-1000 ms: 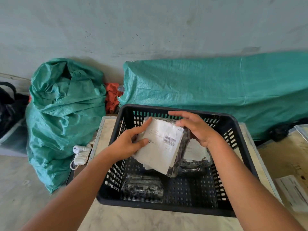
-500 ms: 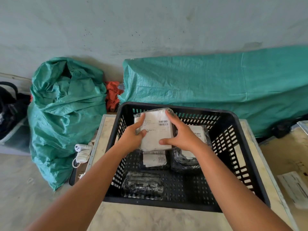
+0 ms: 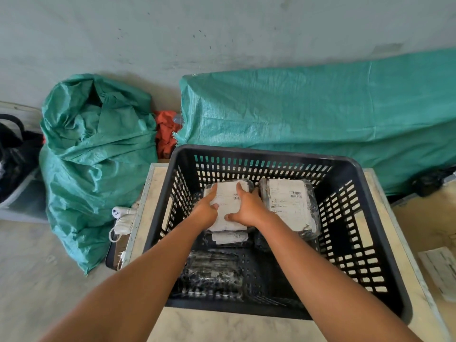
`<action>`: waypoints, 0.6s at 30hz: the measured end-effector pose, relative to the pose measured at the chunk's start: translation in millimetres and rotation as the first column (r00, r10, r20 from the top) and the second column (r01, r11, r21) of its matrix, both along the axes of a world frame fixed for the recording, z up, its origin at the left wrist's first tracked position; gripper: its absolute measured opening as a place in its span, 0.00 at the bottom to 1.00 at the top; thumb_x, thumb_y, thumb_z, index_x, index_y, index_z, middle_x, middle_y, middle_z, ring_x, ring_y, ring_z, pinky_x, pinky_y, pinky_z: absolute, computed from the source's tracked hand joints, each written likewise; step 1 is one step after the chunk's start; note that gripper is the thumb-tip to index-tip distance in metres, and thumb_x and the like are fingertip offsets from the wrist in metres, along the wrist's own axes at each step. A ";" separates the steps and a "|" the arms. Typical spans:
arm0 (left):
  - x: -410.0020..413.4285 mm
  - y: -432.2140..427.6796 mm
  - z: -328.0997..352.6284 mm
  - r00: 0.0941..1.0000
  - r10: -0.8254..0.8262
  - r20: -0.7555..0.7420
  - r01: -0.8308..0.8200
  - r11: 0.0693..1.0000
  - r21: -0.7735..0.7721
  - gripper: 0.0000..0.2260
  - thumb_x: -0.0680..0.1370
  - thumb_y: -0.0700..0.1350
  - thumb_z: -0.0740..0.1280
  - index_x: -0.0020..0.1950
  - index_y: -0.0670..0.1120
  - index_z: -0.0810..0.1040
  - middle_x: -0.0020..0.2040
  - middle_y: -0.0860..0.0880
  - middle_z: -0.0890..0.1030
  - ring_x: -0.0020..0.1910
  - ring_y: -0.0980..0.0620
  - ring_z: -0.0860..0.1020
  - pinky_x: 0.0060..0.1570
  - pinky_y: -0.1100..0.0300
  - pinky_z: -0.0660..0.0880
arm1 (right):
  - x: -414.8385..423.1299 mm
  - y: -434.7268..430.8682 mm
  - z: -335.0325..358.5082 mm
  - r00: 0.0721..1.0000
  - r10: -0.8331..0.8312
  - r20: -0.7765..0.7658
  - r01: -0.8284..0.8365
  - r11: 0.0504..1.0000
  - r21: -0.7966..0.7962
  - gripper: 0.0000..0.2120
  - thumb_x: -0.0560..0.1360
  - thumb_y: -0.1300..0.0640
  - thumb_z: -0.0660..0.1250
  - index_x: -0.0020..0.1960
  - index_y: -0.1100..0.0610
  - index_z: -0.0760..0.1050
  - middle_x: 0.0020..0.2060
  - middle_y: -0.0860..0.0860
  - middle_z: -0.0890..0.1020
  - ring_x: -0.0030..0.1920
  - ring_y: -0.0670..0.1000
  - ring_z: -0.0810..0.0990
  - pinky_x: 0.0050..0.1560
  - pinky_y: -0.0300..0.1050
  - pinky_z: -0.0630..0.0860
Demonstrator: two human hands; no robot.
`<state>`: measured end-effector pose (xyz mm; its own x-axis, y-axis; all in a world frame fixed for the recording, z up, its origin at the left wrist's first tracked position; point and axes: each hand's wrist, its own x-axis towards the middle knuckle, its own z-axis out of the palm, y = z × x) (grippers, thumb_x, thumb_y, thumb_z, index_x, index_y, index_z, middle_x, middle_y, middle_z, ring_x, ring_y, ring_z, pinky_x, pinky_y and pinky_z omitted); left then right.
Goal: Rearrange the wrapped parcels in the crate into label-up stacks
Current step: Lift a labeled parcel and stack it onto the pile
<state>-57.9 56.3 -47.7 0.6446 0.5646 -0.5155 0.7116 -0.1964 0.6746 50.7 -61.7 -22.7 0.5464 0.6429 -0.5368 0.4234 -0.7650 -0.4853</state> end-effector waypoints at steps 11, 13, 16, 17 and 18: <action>-4.4 1.5 -30.4 0.996 -0.092 0.004 0.092 0.995 -0.025 0.32 0.85 0.44 0.59 0.78 0.70 0.46 0.72 0.37 0.65 0.47 0.48 0.77 0.36 0.59 0.76 | -11.7 1.3 -15.6 0.999 0.028 0.036 -0.023 0.992 -0.124 0.60 0.73 0.49 0.79 0.83 0.57 0.36 0.79 0.61 0.29 0.81 0.62 0.52 0.78 0.53 0.59; -3.9 0.6 -30.5 0.996 -0.083 -0.020 0.083 0.996 -0.023 0.32 0.85 0.46 0.59 0.77 0.73 0.44 0.76 0.38 0.59 0.48 0.51 0.75 0.33 0.64 0.73 | -12.5 0.4 -16.9 0.999 0.029 0.045 -0.024 0.993 -0.118 0.59 0.73 0.49 0.79 0.84 0.57 0.37 0.79 0.61 0.30 0.81 0.62 0.53 0.78 0.53 0.59; -3.1 -0.4 -30.2 0.997 -0.075 -0.027 0.073 0.996 -0.044 0.32 0.85 0.46 0.58 0.77 0.72 0.44 0.77 0.40 0.58 0.43 0.55 0.73 0.25 0.70 0.70 | -13.6 -0.7 -17.7 0.998 0.028 0.049 -0.022 0.993 -0.117 0.58 0.73 0.49 0.79 0.84 0.57 0.38 0.79 0.61 0.29 0.81 0.62 0.52 0.78 0.53 0.59; -3.4 -1.3 -29.2 0.997 -0.072 -0.021 0.071 0.996 -0.051 0.32 0.85 0.45 0.58 0.77 0.72 0.44 0.75 0.42 0.60 0.42 0.55 0.74 0.23 0.71 0.70 | -13.9 -0.9 -17.9 0.998 0.024 0.052 -0.018 0.993 -0.115 0.58 0.73 0.49 0.79 0.84 0.56 0.38 0.79 0.60 0.29 0.81 0.62 0.52 0.78 0.53 0.59; -3.8 -2.1 -28.1 0.998 -0.066 -0.011 0.066 0.996 -0.054 0.32 0.85 0.44 0.58 0.77 0.72 0.45 0.71 0.44 0.63 0.42 0.53 0.75 0.22 0.71 0.70 | -14.1 -0.8 -18.2 0.998 0.019 0.054 -0.013 0.993 -0.115 0.58 0.73 0.49 0.78 0.84 0.56 0.38 0.79 0.60 0.29 0.81 0.61 0.52 0.78 0.53 0.59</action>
<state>-61.7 54.2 -75.8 0.6727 0.4924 -0.5523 0.7068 -0.2069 0.6765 36.7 -62.5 -40.8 0.5672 0.5882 -0.5765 0.4599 -0.8068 -0.3709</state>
